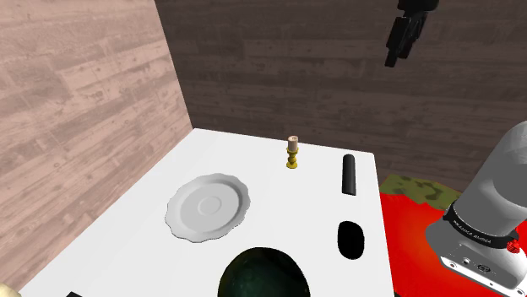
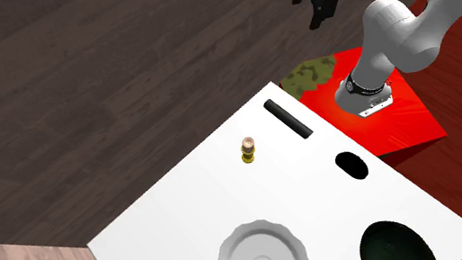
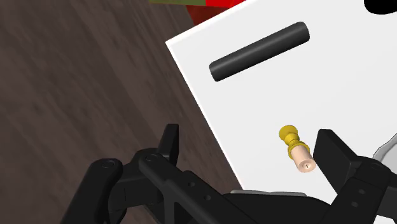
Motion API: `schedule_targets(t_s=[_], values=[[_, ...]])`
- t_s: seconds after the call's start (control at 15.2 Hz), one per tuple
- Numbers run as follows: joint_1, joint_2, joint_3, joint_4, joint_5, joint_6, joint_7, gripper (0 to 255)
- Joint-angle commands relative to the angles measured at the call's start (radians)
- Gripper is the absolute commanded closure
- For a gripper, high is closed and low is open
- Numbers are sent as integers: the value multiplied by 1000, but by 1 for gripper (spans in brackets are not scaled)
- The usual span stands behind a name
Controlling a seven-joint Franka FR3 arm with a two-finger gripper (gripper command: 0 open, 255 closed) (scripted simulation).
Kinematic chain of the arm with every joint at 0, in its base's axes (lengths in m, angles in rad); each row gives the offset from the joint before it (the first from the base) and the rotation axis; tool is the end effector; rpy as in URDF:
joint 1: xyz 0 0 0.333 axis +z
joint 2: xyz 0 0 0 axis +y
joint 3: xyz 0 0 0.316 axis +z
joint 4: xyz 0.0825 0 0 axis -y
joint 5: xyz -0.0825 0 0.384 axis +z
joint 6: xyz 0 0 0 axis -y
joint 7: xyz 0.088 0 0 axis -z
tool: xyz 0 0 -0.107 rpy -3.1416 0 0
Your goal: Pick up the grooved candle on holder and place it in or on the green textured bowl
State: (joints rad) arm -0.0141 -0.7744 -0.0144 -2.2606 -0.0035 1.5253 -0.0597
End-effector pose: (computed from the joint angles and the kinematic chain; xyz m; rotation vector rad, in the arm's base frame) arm 0.3056 -0.0108 0.6277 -3.1356 -0.0547 -0.0616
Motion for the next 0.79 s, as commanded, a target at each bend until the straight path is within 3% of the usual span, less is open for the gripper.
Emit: schedule_targets(t_s=[0.0,0.73], values=[[0,0,0,0,0,0,0,0],[33,247,139,-72,59,278,164,0]])
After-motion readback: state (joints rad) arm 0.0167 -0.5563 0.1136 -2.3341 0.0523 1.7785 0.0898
